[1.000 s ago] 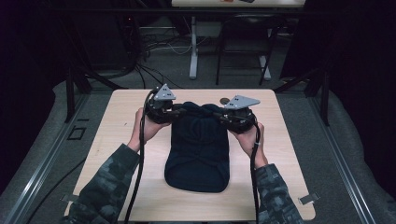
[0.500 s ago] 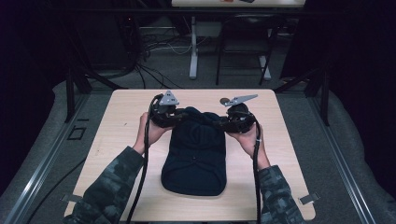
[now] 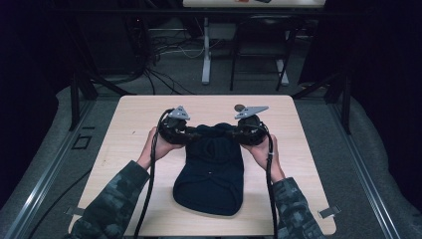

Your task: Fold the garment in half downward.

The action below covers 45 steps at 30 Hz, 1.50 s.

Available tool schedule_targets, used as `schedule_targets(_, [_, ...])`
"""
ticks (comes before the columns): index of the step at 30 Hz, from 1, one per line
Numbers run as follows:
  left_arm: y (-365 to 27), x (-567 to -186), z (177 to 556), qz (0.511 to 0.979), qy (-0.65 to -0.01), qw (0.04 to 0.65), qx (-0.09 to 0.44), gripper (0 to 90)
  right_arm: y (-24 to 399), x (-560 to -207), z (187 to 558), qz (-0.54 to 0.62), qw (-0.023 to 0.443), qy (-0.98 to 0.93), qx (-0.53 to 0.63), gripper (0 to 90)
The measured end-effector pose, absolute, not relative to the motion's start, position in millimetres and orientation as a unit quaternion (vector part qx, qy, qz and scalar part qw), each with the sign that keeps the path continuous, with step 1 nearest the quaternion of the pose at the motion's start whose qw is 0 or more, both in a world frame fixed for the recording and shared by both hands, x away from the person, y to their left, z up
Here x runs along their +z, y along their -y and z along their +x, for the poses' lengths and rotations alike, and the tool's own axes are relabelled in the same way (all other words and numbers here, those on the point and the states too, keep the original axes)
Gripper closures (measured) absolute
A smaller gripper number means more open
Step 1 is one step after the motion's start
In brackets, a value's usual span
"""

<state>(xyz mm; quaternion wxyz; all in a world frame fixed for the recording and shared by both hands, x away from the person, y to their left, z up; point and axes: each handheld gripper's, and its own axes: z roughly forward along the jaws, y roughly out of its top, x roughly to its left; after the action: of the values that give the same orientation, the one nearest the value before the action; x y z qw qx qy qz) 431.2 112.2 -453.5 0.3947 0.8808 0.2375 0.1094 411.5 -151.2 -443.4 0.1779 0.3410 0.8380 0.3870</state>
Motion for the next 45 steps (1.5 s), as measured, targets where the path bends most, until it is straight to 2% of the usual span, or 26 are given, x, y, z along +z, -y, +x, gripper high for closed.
schedule_targets(6, [-117.5,-459.7,425.6,0.878,-0.237,0.398,0.119,71.1,150.2,-444.0,409.2,0.335,0.156,-0.845,0.387,70.7])
schedule_targets(14, [-117.9,-460.9,409.0,0.873,-0.229,0.401,0.155,71.3,150.6,-444.6,394.4,0.322,0.142,-0.855,0.380,67.0])
schedule_targets(26, [-114.9,-460.2,398.0,0.871,-0.220,0.400,0.179,72.0,158.9,-458.2,381.4,0.317,0.136,-0.855,0.388,65.3])
schedule_targets(31, [-115.0,-459.1,396.4,0.869,-0.220,0.402,0.188,73.1,160.6,-462.7,382.7,0.323,0.098,-0.857,0.388,51.0])
schedule_targets(34, [-115.8,-458.5,395.3,0.865,-0.220,0.408,0.192,73.4,158.1,-469.1,385.3,0.325,0.068,-0.863,0.380,36.3])
schedule_targets(35, [-115.7,-458.4,394.2,0.864,-0.221,0.409,0.195,73.5,156.5,-471.9,386.6,0.328,0.062,-0.864,0.377,36.0])
schedule_targets(37, [-115.0,-458.3,393.2,0.864,-0.219,0.408,0.198,73.6,154.2,-477.3,389.2,0.335,0.067,-0.861,0.377,36.8])
schedule_targets(38, [-114.8,-458.0,393.3,0.864,-0.219,0.408,0.200,73.6,153.0,-479.7,391.6,0.337,0.064,-0.864,0.369,41.8])
schedule_targets(39, [-114.6,-458.1,393.7,0.864,-0.219,0.407,0.198,73.6,151.8,-482.7,394.0,0.340,0.078,-0.863,0.365,52.5])
schedule_targets(41, [-114.8,-458.3,394.4,0.864,-0.221,0.408,0.195,73.5,151.8,-483.5,395.3,0.341,0.088,-0.861,0.368,61.2])
schedule_targets(45, [-115.9,-460.2,395.8,0.871,-0.222,0.403,0.172,72.3,148.7,-481.0,395.5,0.328,0.127,-0.859,0.373,69.6])
